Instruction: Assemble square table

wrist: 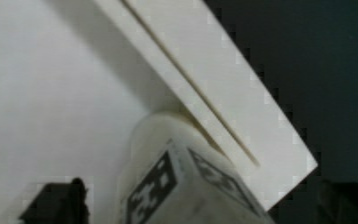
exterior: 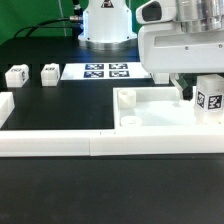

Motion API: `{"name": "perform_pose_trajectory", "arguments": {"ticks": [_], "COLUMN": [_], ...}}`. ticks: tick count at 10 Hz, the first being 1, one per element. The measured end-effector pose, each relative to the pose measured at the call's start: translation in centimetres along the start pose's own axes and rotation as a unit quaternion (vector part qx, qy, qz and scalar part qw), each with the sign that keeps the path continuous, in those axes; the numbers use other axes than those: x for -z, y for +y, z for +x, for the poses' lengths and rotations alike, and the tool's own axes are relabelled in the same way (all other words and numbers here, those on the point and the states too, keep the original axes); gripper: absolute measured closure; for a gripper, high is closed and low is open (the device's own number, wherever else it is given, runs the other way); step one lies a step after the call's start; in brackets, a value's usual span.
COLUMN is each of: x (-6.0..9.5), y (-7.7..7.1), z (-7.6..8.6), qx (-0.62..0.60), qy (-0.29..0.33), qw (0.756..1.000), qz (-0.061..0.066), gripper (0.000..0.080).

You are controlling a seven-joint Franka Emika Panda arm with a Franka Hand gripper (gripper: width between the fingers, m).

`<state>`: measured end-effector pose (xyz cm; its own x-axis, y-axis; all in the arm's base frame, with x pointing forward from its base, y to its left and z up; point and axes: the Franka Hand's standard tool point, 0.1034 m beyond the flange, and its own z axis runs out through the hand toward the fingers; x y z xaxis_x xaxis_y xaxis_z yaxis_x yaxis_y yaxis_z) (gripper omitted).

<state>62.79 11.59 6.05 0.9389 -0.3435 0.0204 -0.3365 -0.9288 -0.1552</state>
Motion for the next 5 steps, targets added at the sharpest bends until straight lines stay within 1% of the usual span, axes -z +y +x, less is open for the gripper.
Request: {"name": "perform_pose_trajectory", "arguments": {"ticks": [1,2,3,4,5], "x": [0.21,0.20,0.16,0.04,0.03], "y": [-0.41,-0.95,-0.41,-0.18,-0.18], "z": [-0.05,-0.26,0.24,0.14,0.14], "qx": [0.099,0.170,0.166,0.144,0.146], "qy": [-0.005,-0.006,0.011,0.010,0.010], "qw": [0.995,0.985,0.986,0.989,0.989], "qz": [-0.020,-0.030,-0.023,-0.024,-0.024], "gripper": [0.0151,0.0151,0.0151,0.0151,0.0276]}}
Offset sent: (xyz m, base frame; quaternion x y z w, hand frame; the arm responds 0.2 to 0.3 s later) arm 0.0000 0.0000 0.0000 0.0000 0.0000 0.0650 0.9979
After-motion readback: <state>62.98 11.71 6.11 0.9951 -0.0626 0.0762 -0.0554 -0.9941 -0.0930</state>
